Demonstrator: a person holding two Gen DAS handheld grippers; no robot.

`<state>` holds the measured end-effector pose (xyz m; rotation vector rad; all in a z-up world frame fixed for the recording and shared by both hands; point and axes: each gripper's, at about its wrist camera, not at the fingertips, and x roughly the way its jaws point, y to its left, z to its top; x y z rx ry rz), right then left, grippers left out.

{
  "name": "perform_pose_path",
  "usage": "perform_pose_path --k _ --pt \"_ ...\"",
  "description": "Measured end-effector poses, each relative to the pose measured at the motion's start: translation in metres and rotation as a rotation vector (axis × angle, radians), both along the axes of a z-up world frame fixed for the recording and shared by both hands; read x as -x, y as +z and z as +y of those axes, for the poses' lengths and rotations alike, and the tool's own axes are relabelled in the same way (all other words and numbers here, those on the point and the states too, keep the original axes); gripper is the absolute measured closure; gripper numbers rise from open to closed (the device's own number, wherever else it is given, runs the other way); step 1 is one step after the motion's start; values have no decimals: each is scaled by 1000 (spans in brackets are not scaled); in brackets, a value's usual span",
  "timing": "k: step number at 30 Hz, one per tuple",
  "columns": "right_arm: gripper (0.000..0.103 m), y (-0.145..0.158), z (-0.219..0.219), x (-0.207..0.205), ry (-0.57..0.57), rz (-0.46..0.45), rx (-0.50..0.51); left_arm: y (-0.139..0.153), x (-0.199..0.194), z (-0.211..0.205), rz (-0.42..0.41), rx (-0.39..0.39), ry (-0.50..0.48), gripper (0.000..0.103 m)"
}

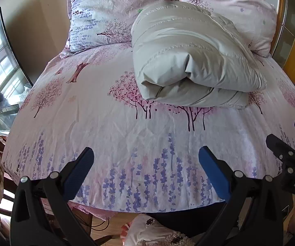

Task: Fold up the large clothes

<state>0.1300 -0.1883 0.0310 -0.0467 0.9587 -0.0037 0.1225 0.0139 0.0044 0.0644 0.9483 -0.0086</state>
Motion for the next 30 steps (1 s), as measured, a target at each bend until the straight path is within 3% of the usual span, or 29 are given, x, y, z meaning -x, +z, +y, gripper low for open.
perform_pose_path --k 30 --pt "1 -9 -5 -8 -26 47 -13 -7 -9 -3 32 -6 0 2"
